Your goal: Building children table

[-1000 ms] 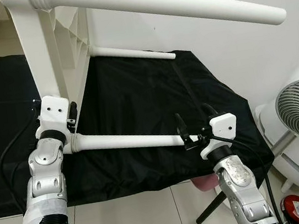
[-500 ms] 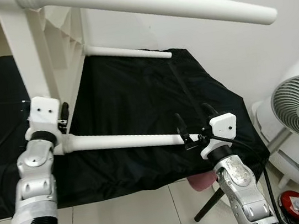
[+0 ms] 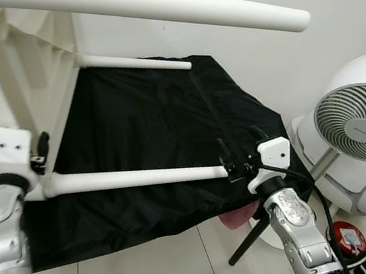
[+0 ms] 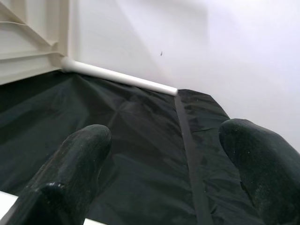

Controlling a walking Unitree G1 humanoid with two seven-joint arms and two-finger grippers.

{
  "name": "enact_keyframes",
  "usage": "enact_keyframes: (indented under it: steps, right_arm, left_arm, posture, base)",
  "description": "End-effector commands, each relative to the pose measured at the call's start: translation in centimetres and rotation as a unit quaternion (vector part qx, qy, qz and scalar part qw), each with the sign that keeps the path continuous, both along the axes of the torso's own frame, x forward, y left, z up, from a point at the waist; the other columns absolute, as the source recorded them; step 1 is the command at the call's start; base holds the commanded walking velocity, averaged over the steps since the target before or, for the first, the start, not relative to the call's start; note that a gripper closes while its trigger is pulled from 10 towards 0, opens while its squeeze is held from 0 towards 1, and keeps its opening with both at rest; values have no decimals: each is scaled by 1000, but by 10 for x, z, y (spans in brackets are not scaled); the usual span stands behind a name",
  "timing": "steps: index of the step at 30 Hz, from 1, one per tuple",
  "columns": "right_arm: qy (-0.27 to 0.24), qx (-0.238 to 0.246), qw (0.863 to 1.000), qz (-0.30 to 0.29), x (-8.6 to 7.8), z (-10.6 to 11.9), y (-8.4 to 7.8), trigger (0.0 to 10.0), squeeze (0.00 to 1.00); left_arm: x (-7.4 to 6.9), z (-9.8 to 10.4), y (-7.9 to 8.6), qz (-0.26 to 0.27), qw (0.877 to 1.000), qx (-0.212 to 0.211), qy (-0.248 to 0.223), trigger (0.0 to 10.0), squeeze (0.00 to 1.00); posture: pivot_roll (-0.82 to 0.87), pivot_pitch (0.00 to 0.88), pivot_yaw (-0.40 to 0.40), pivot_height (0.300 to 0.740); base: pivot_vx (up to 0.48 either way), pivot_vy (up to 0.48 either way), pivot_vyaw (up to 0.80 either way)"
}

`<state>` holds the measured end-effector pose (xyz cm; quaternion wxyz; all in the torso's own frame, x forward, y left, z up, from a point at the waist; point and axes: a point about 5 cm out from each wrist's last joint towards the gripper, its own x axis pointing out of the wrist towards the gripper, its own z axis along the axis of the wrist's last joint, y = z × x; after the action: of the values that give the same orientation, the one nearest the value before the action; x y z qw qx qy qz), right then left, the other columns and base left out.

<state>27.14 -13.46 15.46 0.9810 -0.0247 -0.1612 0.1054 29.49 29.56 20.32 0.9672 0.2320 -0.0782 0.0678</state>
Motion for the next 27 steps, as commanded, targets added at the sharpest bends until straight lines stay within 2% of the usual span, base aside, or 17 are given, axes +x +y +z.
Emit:
enact_keyframes:
  steps: [1, 10, 15, 25, 27]
  right_arm:
    - [-1, -4, 1000, -6, 2, 0, -6, 10000, 0]
    - [0, -9, 1000, 0, 3, 0, -5, 10000, 0]
    - [0, -13, 1000, 5, 5, 0, -6, 10000, 0]
    - [0, -18, 1000, 11, 6, 0, -5, 10000, 0]
    - [0, -19, 1000, 11, 6, 0, -6, 10000, 0]
  left_arm:
    - [-15, 21, 22, 53, 997, 35, -37, 0, 0]
    - [-31, 23, 33, 45, 997, 26, -48, 0, 0]
    - [-41, 22, 42, 17, 998, 29, -46, 0, 0]
    - [-46, 24, 55, 22, 998, 34, -39, 0, 0]
    - [-49, 26, 61, 36, 998, 33, -42, 0, 0]
  posture:
    - [53, 0, -115, 740]
    - [54, 0, -124, 740]
    - [61, 0, -140, 740]
    - [59, 0, -139, 740]
    - [54, 0, -134, 740]
  base:
    - [0, 0, 0]
    - [0, 0, 0]
    - [0, 0, 0]
    - [0, 0, 0]
    - [0, 0, 0]
